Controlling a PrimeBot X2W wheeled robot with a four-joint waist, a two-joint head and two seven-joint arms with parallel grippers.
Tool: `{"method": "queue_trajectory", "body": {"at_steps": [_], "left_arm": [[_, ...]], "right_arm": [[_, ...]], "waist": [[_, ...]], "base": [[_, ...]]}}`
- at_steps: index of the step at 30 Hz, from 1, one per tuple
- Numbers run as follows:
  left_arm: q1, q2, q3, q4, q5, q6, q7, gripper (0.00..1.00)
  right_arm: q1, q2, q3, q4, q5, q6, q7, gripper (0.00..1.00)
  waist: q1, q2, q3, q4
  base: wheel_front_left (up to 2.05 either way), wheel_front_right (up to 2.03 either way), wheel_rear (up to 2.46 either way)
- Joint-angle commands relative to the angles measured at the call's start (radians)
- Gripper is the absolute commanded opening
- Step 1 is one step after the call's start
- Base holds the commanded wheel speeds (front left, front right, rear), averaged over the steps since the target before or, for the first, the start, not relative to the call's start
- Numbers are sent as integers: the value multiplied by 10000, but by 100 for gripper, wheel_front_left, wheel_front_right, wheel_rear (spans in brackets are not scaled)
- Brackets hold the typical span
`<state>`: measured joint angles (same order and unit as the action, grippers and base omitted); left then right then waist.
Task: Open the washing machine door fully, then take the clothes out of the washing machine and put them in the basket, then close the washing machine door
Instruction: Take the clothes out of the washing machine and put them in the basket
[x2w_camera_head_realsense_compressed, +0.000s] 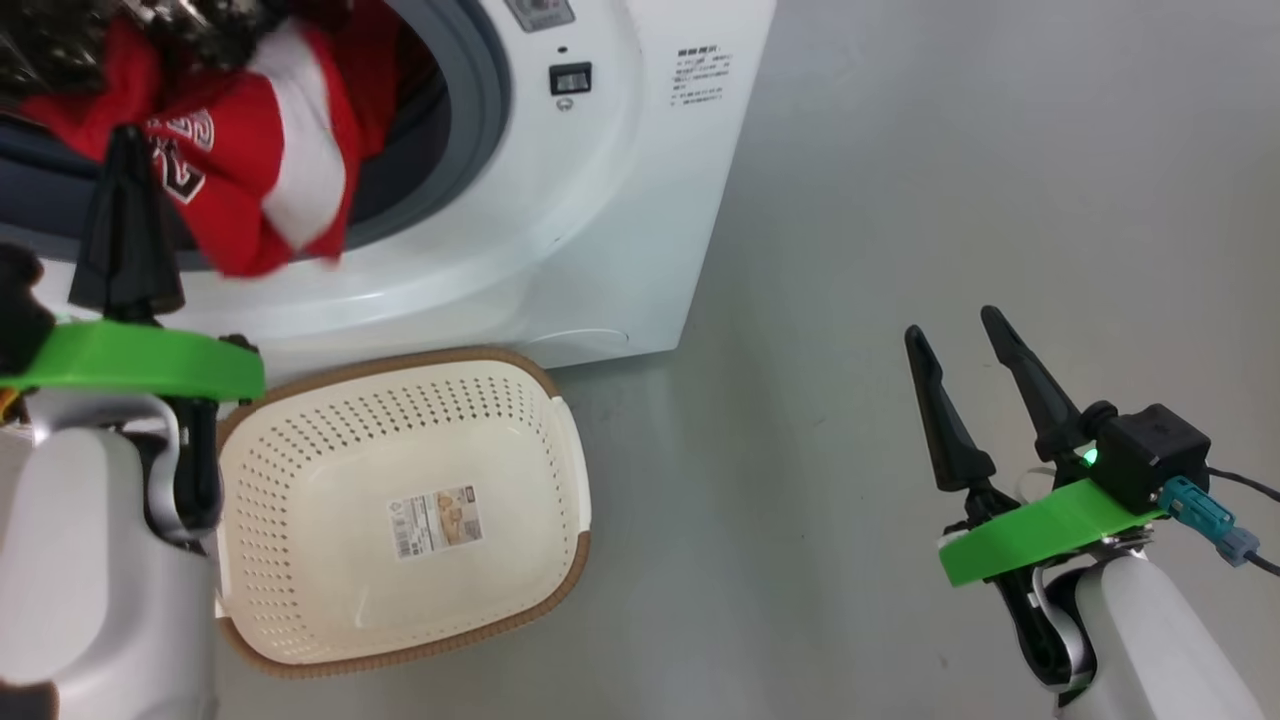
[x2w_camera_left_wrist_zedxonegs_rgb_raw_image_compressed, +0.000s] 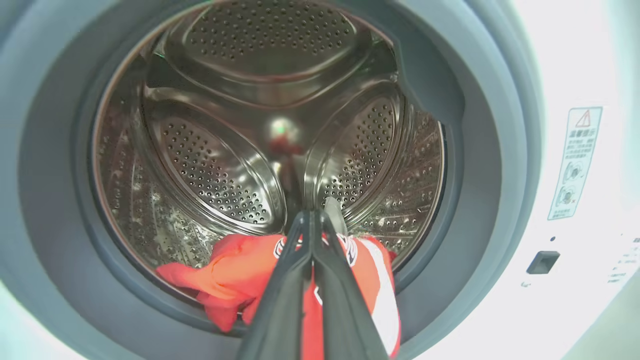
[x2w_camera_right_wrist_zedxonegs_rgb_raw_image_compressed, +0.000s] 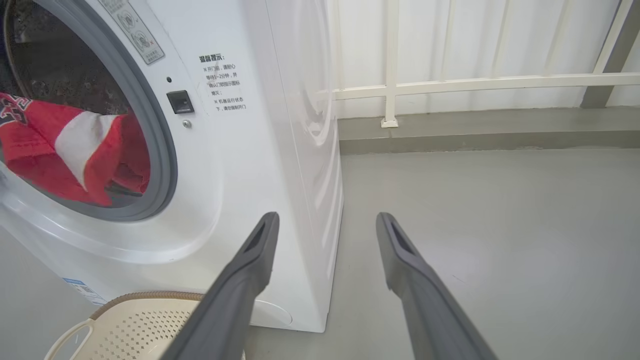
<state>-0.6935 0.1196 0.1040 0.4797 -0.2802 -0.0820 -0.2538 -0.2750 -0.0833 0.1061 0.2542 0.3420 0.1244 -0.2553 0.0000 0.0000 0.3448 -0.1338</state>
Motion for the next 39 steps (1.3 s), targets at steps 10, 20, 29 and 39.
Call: {"method": "queue_trajectory", "body": {"at_steps": [10,20,29,39], "left_arm": [[1477,-287,844,-2368,233,-379,-79,0],[2574,-595,680,-4847,138,-459,-80,0],[3384,-671,352,-6065,238,-427,-80,0],[4001,-689,-13,-4200,236,-419,-80,0]], "right_arm": [[513,-192,-133,-236,32,63,-65,100],[627,-267,-383,-336,54,63,-65,100],[613,-243,-493,-425,26,63,-65,100],[357,-109,-408,-506,-17,63,-65,100]], "waist": [[0,0,-444,167],[0,0,-438,261],[0,0,-311,259],[0,0,175,131]], "base": [[0,0,0],[0,0,0],[0,0,0],[0,0,0]]}}
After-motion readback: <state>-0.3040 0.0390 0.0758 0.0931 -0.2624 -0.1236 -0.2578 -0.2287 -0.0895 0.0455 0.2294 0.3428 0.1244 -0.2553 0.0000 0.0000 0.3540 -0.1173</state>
